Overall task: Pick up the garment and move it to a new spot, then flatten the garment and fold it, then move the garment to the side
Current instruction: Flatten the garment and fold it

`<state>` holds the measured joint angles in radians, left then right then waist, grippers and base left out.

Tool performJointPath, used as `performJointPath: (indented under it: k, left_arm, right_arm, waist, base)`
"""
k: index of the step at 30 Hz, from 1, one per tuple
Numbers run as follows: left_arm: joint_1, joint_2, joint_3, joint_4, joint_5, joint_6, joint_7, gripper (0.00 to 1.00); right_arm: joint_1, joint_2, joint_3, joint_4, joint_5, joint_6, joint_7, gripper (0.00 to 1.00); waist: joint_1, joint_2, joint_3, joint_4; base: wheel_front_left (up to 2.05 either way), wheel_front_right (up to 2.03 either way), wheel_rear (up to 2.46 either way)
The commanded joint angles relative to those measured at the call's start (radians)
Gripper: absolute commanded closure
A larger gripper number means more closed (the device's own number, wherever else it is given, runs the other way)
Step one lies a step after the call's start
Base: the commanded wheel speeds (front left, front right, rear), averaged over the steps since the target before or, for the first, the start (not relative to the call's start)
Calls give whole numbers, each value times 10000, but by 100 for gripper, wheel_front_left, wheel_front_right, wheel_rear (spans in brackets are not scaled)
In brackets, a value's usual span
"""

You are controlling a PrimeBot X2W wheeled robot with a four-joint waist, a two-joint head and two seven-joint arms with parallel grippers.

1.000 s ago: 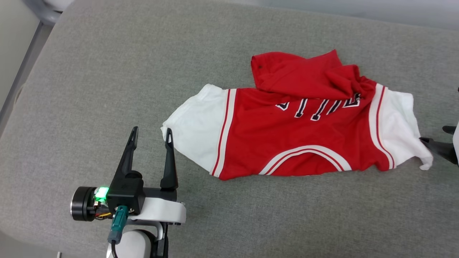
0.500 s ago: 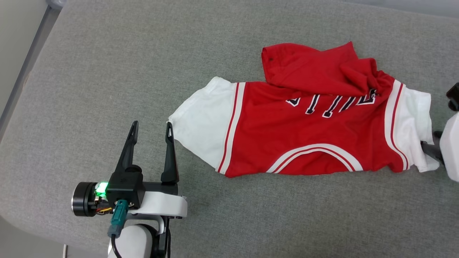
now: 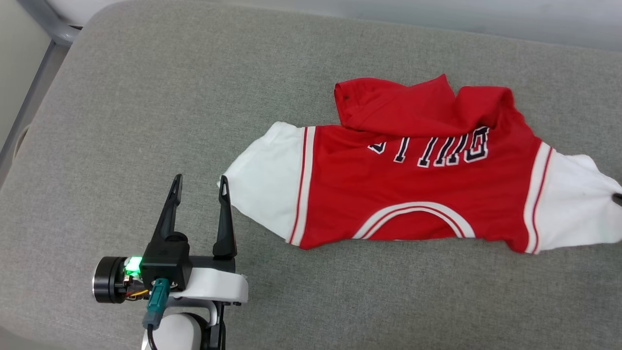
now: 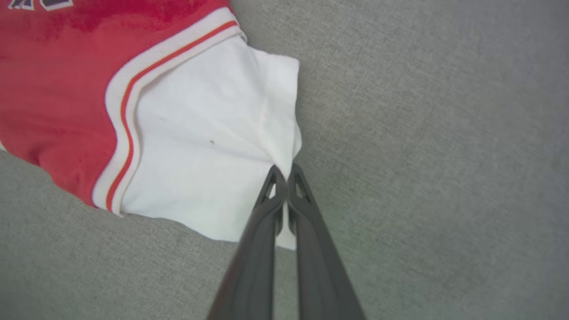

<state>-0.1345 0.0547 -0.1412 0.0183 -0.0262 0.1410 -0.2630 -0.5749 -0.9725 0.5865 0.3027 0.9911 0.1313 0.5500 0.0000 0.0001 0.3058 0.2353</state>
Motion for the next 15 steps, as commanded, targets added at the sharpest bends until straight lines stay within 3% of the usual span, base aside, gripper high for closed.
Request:
performJointPath:
  k: [1, 7, 14, 15]
  left_arm:
    - [68, 17, 49, -33, 71, -13, -26, 0]
    - [153, 15, 70, -26, 81, -62, -26, 0]
    - [37, 45, 95, 83, 102, -148, -26, 0]
    - [62, 56, 111, 89, 114, -146, -26, 0]
  right_arm:
    - [365, -187, -219, 51, 53, -10, 26, 100]
    - [953, -102, -709, 517, -79, -12, 185, 100]
    - [1050, 895, -842, 2194, -1311, -14, -141, 100]
    - [1000, 1049, -921, 2293, -1412, -14, -402, 92]
  waist:
    - [0, -1, -61, -9]
    - [0, -1, -87, 25]
    - [0, -1, -80, 161]
    - [0, -1, -117, 162]
  base:
    - [0, 0, 0]
    - [0, 0, 0]
    - [0, 0, 0]
    - [0, 0, 0]
